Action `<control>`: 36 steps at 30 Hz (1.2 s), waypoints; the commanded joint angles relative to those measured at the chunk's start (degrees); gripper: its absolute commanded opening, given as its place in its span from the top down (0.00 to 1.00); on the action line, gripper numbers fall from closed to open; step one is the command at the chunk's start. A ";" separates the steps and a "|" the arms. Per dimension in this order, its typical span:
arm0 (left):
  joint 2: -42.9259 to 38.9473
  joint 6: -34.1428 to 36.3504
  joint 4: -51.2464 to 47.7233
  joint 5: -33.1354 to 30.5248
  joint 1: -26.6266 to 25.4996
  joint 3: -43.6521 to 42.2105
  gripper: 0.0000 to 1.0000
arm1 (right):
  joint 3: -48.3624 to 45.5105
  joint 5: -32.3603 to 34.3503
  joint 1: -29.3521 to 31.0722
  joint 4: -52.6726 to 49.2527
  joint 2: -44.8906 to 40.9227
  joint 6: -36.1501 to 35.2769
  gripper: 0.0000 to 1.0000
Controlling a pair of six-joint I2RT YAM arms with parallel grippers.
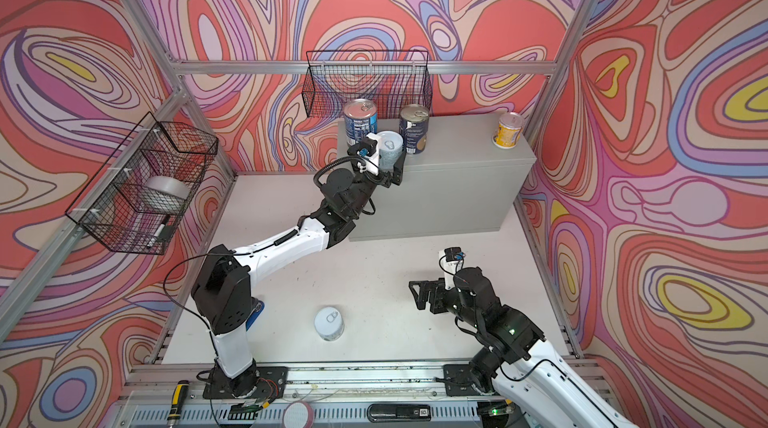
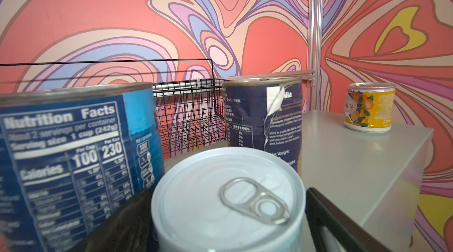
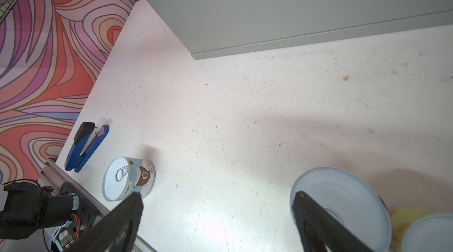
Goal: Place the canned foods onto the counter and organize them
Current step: 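Lower the white can with the left gripper beside the navy cans, then open the left gripper and release the white can on the cabinet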
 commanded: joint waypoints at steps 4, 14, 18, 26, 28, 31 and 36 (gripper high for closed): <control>-3.13 -0.77 1.27 -1.00 0.09 -3.17 0.00 | -0.09 -0.01 -0.06 0.57 -0.17 -0.38 0.02; -6.35 0.99 2.91 -3.33 -0.08 -8.09 0.00 | 0.12 0.31 -0.06 0.28 0.05 -0.38 0.02; -9.13 1.10 4.47 -4.47 -0.17 -11.65 0.00 | 0.09 0.33 -0.09 0.54 0.15 -0.30 0.02; -15.93 1.36 4.84 -9.49 -0.95 -21.33 0.00 | 1.13 2.12 -0.04 1.06 1.68 0.06 0.02; -17.72 1.59 2.57 -10.99 -0.96 -22.78 0.00 | 1.98 1.90 -0.09 0.95 2.54 -0.19 0.02; -20.28 1.19 -0.55 -12.73 -0.96 -24.87 0.00 | 2.87 1.65 -0.07 0.75 3.72 -0.73 0.02; -19.63 0.25 -5.29 -9.27 -0.96 -21.75 0.00 | 3.23 0.73 -0.04 2.35 5.23 -1.31 0.02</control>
